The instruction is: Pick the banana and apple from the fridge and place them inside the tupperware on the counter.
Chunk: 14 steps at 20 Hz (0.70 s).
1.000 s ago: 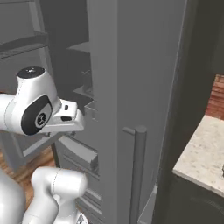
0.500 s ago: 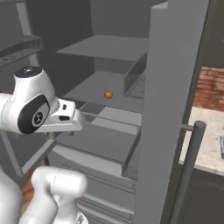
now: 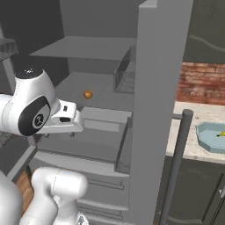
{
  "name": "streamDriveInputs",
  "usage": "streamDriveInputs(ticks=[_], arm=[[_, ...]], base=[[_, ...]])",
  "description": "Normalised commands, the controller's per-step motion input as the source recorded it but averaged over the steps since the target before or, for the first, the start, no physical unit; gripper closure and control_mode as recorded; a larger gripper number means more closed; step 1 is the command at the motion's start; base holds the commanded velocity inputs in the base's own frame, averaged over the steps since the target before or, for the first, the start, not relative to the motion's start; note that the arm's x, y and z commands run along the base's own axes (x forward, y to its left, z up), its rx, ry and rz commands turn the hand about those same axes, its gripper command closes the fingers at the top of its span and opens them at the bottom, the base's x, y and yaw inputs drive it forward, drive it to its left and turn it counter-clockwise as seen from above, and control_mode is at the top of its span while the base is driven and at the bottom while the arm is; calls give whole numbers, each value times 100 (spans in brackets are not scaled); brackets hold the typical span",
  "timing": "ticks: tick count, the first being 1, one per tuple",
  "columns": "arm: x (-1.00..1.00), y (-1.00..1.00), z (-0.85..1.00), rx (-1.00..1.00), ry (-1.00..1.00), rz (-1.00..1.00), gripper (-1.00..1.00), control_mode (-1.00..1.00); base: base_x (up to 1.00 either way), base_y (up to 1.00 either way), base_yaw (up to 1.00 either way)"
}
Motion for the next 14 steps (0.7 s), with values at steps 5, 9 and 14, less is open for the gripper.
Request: streamDriveInputs(ticks=[5,9,14], arm=[[0,0,0,0,0,0,-100,100],[3,0,-4,0,0,0,-100,-100],[29,3,-7,2,-5,0,-100,-100]], base=[[43,9,-25],[14,4,-5],[0,0,0]])
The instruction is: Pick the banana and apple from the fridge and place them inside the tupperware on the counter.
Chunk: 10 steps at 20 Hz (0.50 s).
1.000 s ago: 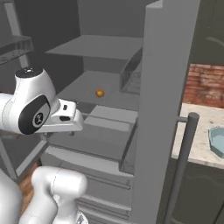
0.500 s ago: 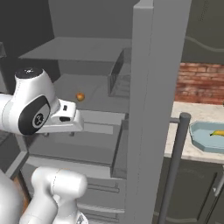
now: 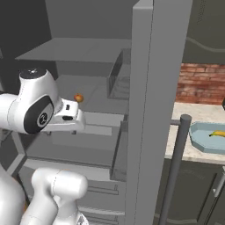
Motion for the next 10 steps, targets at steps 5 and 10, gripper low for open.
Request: streamDriveInputs(ticks=[5,10], arm=[[63,35,0,0,-23,0,-100,-100],[63,56,0,0,-24,0,-100,-100]], base=[[0,0,0],[0,0,0]])
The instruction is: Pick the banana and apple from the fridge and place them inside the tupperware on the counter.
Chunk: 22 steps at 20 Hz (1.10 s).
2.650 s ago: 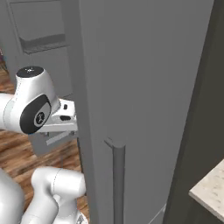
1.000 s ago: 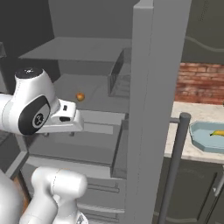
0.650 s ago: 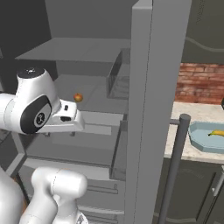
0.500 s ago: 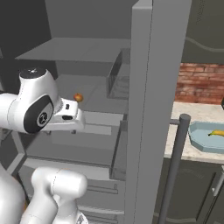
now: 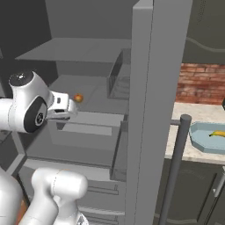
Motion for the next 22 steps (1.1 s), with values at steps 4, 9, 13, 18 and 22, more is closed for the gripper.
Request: streamDriveInputs(ticks=[4,9,13,18,22], arm=[[78,24,0,8,-8,0,-100,-100],[75,3,-4,13,0,-2,-100,-100],[75,7,-10,11,0,-4,-100,-100],[72,21,-15,3,0,-5,-100,-100],[64,20,-24,0,0,-4,-100,-100]], base=[[0,0,0],[0,0,0],[0,0,0],[0,0,0],[0,0,0]])
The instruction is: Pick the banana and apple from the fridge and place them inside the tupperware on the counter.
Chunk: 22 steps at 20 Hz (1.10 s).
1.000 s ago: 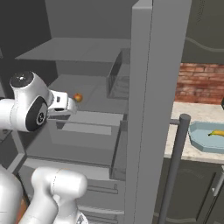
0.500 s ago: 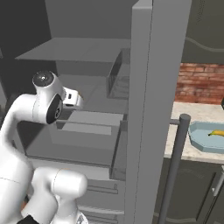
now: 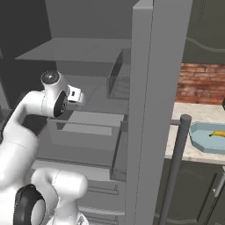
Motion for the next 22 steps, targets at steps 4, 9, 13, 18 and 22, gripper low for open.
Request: streamDriveInputs(ticks=[4,9,13,18,22], arm=[[56,14,-23,0,0,-2,-100,-100],[53,4,-24,0,0,-2,-100,-100],[55,0,-23,0,0,-1,-100,-100],[61,0,-22,0,0,-1,-100,-100],[64,0,-20,0,0,-2,-100,-100]], base=[[0,0,0],[0,0,0],[0,0,0],[0,0,0],[0,0,0]])
